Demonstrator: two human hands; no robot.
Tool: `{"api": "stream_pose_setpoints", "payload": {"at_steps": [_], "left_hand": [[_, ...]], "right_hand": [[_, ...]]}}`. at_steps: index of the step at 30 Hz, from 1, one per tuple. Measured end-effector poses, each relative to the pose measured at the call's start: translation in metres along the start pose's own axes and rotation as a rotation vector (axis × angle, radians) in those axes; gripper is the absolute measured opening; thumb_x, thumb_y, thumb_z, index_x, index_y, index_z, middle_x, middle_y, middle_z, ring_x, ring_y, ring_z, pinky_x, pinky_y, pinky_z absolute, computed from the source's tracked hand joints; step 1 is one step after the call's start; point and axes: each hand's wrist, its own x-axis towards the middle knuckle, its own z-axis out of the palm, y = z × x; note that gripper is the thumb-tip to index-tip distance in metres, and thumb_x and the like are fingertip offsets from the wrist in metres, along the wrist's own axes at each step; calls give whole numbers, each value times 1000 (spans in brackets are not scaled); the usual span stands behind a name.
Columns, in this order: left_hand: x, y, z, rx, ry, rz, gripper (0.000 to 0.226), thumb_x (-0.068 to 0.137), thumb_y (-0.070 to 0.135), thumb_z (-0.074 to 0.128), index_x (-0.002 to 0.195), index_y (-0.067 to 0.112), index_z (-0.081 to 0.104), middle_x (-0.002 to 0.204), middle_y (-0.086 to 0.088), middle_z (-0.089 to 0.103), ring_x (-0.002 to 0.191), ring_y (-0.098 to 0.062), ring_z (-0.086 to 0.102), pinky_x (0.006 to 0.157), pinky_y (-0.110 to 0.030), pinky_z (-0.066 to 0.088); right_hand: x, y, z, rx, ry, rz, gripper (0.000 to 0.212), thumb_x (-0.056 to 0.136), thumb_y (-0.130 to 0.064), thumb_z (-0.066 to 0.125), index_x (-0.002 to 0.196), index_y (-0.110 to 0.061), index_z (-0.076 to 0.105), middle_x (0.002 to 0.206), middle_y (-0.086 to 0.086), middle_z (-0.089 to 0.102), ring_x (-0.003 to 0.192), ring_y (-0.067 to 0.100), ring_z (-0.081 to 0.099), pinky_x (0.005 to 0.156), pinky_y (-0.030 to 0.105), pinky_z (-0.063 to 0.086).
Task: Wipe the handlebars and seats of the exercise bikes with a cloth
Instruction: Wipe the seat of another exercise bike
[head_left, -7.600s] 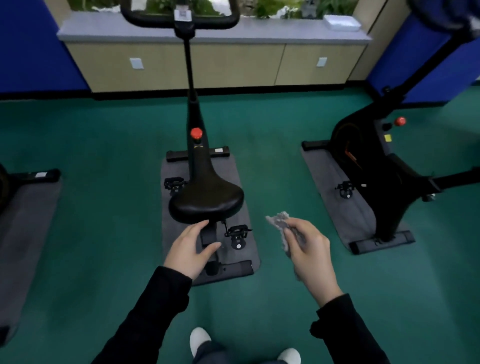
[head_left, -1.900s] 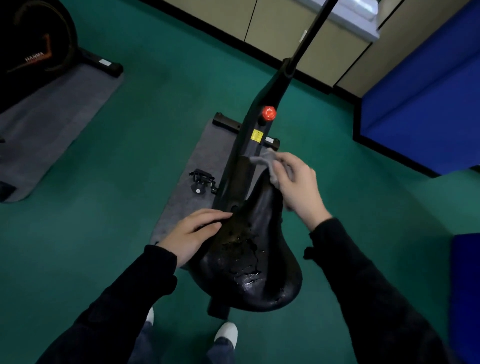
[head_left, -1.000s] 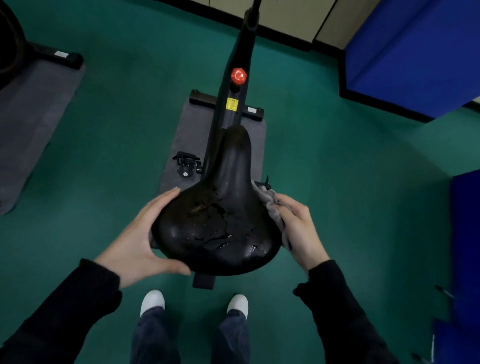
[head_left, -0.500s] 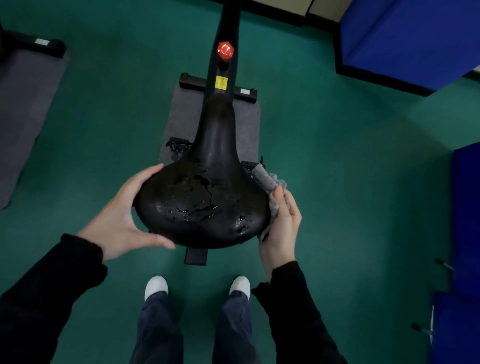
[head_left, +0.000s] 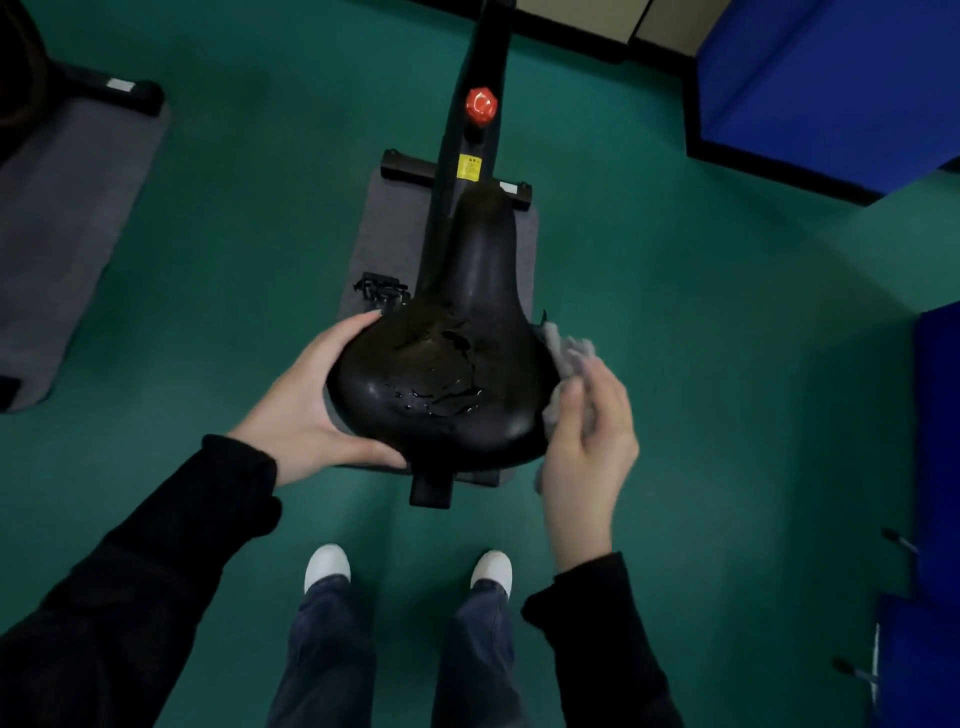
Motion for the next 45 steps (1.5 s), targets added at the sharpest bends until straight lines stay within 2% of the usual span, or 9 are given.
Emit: {"api": "stream_pose_setpoints", "payload": {"at_steps": [3,8,10,16,26,33,37,43,45], "left_hand": [[-1,-1,0,-13,5,12,112,32,51,86,128,57,29,138,24,38,124,15,34,95,4,24],[0,-4,1,-6,16,24,112,34,48,87,129,56,29,138,23,37,125,15,33,96,3,23],[0,-5,2,7,23,14,114,34,47,88,132,52,28,141,18,37,128,10,33,99,1,22],[-1,-7,3,23,23,-5,119,35,47,88,137,47,26,146,14,33,133,3,29,108,-11,22],[-1,-8,4,-1,22,25,119,38,54,86,141,35,28,146,12,32,137,-8,29,115,-38,25],[-2,-8,4,-3,11,1,120,38,60,82,141,42,24,149,11,27,138,-10,25,115,-40,25],[-2,-7,4,6,5,9,118,38,63,81,138,47,20,148,15,25,138,-8,23,116,-36,23],[-1,-10,4,10,5,22,118,36,68,77,136,51,17,145,22,23,137,-4,20,114,-28,19],[-1,-11,4,19,8,33,118,37,65,80,136,50,17,144,23,23,137,-4,20,113,-27,19]], "right_hand": [[23,-12,6,-4,-13,156,20,95,-8,52,106,-2,67,107,6,66,103,17,61,97,34,46],[12,-27,10,-244,-200,-369,24,92,-5,53,110,-3,69,120,7,65,116,17,58,106,26,40],[-8,-19,-3,-206,-223,-450,25,94,-7,52,111,-2,68,122,7,62,119,18,56,108,28,38],[9,-27,3,-211,-171,-208,28,92,3,54,118,0,64,127,11,61,123,18,54,107,14,34],[-17,-25,-12,-314,-467,-682,31,92,3,52,123,2,61,135,9,53,132,21,46,111,38,36],[8,-34,13,-370,-243,-442,28,91,-5,58,119,1,62,120,3,54,116,12,45,105,7,26],[0,-26,-1,-371,-218,-483,25,90,-5,60,115,-1,65,117,-1,53,112,13,49,102,9,30],[30,-48,25,-349,-164,-210,14,89,-3,61,101,-4,68,104,10,64,102,29,59,87,20,38],[28,-61,39,-380,-195,-263,18,86,-1,60,102,-7,67,105,9,61,102,27,55,86,21,34]]}}
